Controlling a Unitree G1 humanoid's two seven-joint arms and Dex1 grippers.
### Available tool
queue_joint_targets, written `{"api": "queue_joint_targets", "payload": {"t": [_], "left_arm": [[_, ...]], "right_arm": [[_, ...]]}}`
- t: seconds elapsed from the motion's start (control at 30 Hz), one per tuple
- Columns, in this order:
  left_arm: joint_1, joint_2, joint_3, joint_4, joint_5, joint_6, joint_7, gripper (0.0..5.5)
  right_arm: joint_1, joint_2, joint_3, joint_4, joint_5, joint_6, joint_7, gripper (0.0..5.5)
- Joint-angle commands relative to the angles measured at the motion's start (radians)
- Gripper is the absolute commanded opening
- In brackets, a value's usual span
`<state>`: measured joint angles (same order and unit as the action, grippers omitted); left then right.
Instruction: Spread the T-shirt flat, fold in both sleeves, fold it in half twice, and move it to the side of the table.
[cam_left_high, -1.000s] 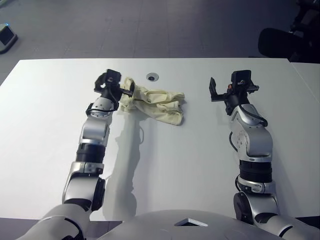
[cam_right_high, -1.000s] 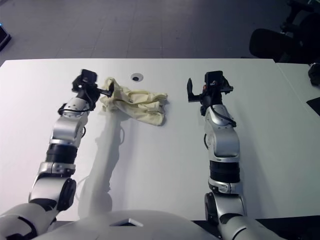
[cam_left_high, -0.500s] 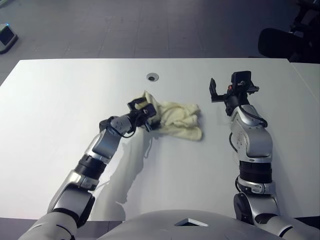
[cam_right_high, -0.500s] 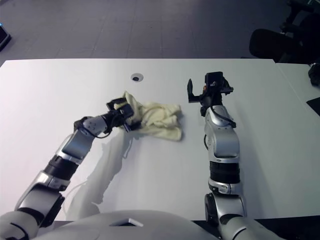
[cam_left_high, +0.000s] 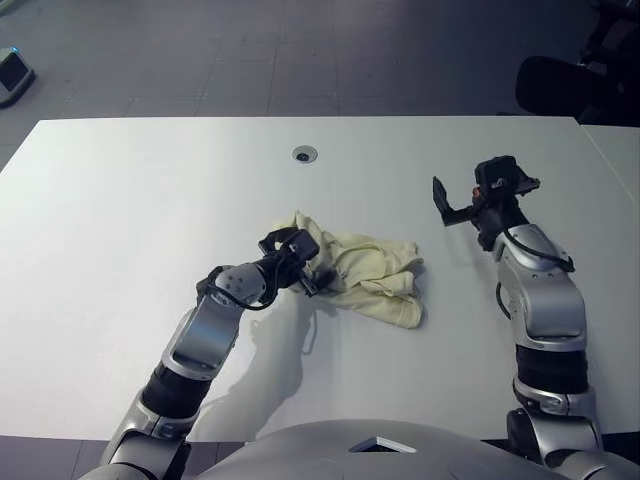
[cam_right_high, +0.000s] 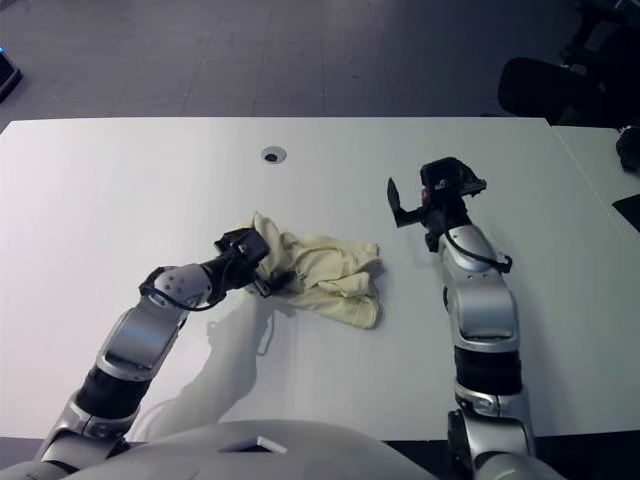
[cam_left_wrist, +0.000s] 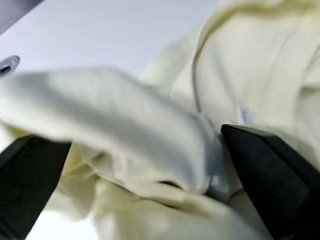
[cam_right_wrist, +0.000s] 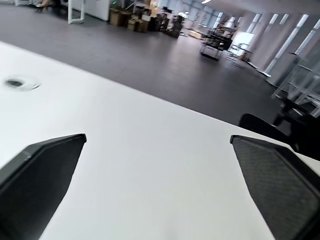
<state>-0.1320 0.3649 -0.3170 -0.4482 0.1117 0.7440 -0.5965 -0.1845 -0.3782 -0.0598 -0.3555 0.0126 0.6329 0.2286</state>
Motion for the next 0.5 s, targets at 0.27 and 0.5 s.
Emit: {"api": "queue_joint_targets", "payload": {"t": [0.27, 0.5], "left_arm": [[-0.055, 0.079, 0.197, -0.153, -0.122, 0.154, 0.005, 5.40], [-0.113, 0.082, 0.258, -0.161, -0.175, 0.187, 0.044, 5.40]], "right_arm": [[0.111, -0.267, 0.131, -0.199, 0.019, -0.092, 0.338, 5.36], [0.157, -0.335, 0.189, -0.226, 0.007, -0.141, 0.439, 5.36]]}}
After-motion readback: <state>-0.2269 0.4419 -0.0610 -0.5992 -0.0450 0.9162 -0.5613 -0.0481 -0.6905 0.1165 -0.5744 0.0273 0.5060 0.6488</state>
